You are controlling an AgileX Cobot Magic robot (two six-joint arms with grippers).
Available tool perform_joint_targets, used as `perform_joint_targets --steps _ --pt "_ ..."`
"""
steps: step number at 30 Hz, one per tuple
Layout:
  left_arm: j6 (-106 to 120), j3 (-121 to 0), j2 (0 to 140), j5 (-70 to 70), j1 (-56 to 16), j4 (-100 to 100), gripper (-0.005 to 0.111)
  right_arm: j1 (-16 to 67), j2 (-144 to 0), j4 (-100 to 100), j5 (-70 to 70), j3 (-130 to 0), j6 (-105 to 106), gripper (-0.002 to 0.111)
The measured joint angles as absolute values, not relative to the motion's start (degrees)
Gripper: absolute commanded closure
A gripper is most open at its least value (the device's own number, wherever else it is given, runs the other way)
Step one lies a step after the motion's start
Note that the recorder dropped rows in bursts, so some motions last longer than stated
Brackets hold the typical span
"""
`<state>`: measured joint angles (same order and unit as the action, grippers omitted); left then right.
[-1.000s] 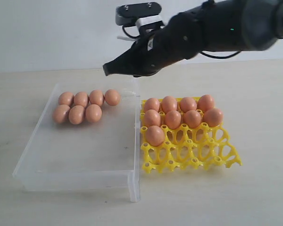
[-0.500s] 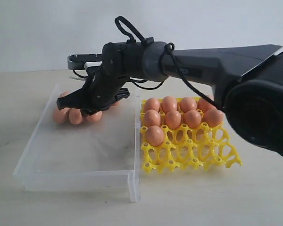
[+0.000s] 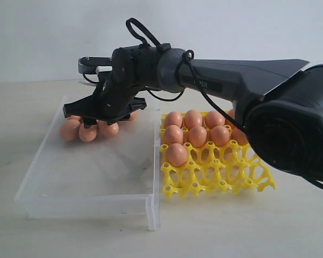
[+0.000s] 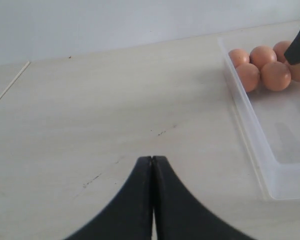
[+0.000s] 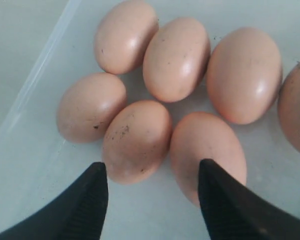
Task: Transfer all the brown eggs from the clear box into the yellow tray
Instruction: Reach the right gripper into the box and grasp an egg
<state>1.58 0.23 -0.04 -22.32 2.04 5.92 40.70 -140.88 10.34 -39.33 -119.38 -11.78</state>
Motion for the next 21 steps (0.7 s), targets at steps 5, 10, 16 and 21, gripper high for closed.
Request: perform_joint_targets --steps 5,10,16,21 --pt "1.6 0.2 0.0 -22.3 2.0 5.9 0.107 40.7 -140.5 10.3 -39.5 -119.4 -11.9 0.054" --pt "1.6 0.2 0.0 -22.3 2.0 5.9 0.107 40.7 -138.3 9.1 -39.4 -119.5 -12.2 0.054" --pt "1.6 0.2 0.0 -22.3 2.0 5.9 0.107 40.7 -137.8 6.1 -39.0 -121.7 -12.2 0.054" --pt "1.6 0.2 0.0 -22.3 2.0 5.9 0.107 40.7 -141.1 4.9 -39.8 -123.9 -12.1 0.054"
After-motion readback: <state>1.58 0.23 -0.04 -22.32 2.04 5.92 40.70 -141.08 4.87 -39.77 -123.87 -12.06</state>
